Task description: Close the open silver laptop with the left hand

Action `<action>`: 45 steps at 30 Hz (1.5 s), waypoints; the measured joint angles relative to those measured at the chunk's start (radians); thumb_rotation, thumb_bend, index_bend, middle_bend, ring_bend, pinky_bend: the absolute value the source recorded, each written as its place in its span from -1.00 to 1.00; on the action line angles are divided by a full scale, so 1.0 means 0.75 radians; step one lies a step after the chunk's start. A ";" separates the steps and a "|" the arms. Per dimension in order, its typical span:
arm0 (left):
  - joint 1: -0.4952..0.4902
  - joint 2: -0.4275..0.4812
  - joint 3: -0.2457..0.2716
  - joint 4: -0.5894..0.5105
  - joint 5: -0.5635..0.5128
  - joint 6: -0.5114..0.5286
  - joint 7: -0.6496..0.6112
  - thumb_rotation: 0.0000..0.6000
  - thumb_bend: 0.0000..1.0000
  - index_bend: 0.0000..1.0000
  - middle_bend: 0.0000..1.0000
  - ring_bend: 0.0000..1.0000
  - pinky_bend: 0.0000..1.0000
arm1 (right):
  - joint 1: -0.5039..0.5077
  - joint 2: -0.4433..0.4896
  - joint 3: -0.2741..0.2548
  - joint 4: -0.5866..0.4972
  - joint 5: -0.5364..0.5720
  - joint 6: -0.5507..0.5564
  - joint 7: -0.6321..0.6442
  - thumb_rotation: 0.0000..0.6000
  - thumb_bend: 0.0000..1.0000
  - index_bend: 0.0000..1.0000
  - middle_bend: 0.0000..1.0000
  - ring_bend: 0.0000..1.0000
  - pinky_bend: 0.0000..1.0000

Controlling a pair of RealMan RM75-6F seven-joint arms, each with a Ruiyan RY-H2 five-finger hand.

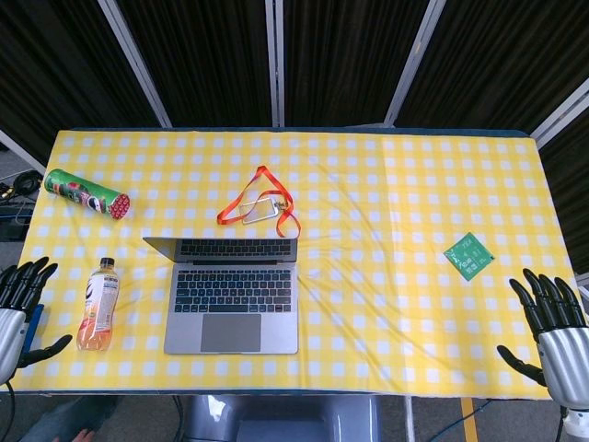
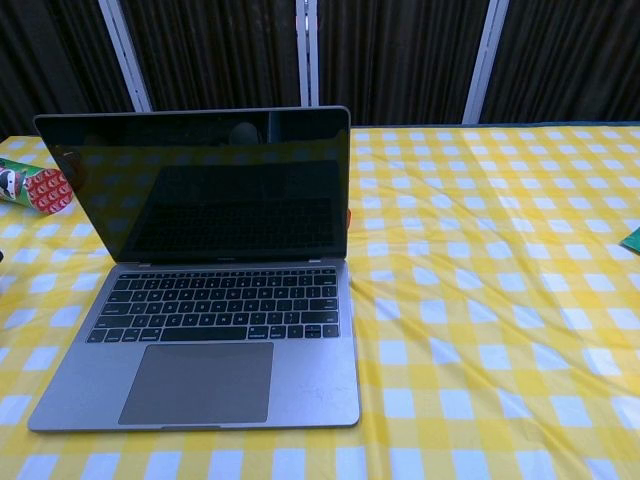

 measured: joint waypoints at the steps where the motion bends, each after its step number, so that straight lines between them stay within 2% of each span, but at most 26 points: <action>1: 0.000 0.000 0.000 0.000 -0.001 -0.001 -0.001 1.00 -1.00 -1.00 -1.00 -1.00 -1.00 | 0.000 0.000 0.000 0.000 0.000 -0.001 0.000 1.00 -1.00 -1.00 -1.00 -1.00 -1.00; 11: -0.039 0.011 -0.018 0.009 -0.029 -0.058 -0.072 1.00 -0.98 -1.00 -1.00 -1.00 -1.00 | 0.001 -0.001 -0.004 0.000 0.005 -0.010 0.005 1.00 -1.00 -1.00 -1.00 -1.00 -1.00; 13: -0.069 0.023 -0.028 0.011 -0.031 -0.095 -0.123 1.00 -0.74 -1.00 -1.00 -1.00 -1.00 | 0.000 0.000 -0.004 0.001 0.004 -0.009 0.005 1.00 -1.00 -1.00 -1.00 -1.00 -1.00; 15: -0.126 0.043 -0.052 0.011 -0.037 -0.160 -0.192 1.00 -0.19 -1.00 -1.00 -1.00 -1.00 | 0.002 0.000 -0.003 0.000 0.005 -0.010 0.006 1.00 -1.00 -1.00 -1.00 -1.00 -1.00; 18: -0.236 0.069 -0.100 0.010 -0.055 -0.283 -0.265 1.00 0.45 -1.00 -1.00 -1.00 -1.00 | 0.003 0.000 -0.001 -0.001 0.010 -0.014 0.004 1.00 -1.00 -1.00 -1.00 -1.00 -1.00; 20: -0.315 0.084 -0.134 0.007 -0.077 -0.380 -0.295 1.00 0.75 -1.00 -1.00 -1.00 -1.00 | 0.004 0.000 0.000 -0.002 0.013 -0.016 0.000 1.00 -1.00 -1.00 -1.00 -1.00 -1.00; 22: -0.382 0.092 -0.164 0.003 -0.104 -0.464 -0.309 1.00 0.91 -1.00 -1.00 -1.00 -1.00 | 0.004 -0.001 0.000 -0.001 0.015 -0.016 -0.002 1.00 -1.00 -1.00 -1.00 -1.00 -1.00; 24: -0.457 0.095 -0.200 0.001 -0.145 -0.552 -0.316 1.00 0.99 -1.00 -1.00 -1.00 -1.00 | 0.004 -0.002 0.001 0.000 0.017 -0.018 -0.003 1.00 -1.00 -1.00 -1.00 -1.00 -1.00; 28: -0.585 0.065 -0.255 0.007 -0.240 -0.710 -0.310 1.00 1.00 -0.96 -1.00 -1.00 -1.00 | 0.004 -0.002 0.005 0.004 0.034 -0.022 -0.002 1.00 -1.00 -1.00 -1.00 -1.00 -1.00; 33: -0.755 0.012 -0.299 0.021 -0.393 -0.956 -0.307 1.00 1.00 -0.81 -1.00 -1.00 -1.00 | 0.008 -0.002 0.014 0.013 0.064 -0.036 0.015 1.00 -1.00 -1.00 -1.00 -1.00 -1.00; 39: -0.877 -0.058 -0.325 0.037 -0.552 -1.116 -0.345 1.00 1.00 -0.74 -0.99 -0.86 -0.99 | 0.010 -0.001 0.017 0.014 0.069 -0.035 0.020 1.00 -1.00 -1.00 -1.00 -1.00 -1.00; 41: -0.890 -0.068 -0.327 0.034 -0.570 -1.132 -0.367 1.00 1.00 -0.73 -0.95 -0.79 -0.92 | 0.008 0.000 0.018 0.014 0.068 -0.029 0.024 1.00 -1.00 -1.00 -1.00 -1.00 -1.00; 45: -0.895 -0.056 -0.323 0.011 -0.576 -1.144 -0.397 1.00 1.00 -0.70 -0.79 -0.62 -0.59 | 0.007 0.001 0.020 0.013 0.069 -0.027 0.029 1.00 -1.00 -1.00 -1.00 -1.00 -1.00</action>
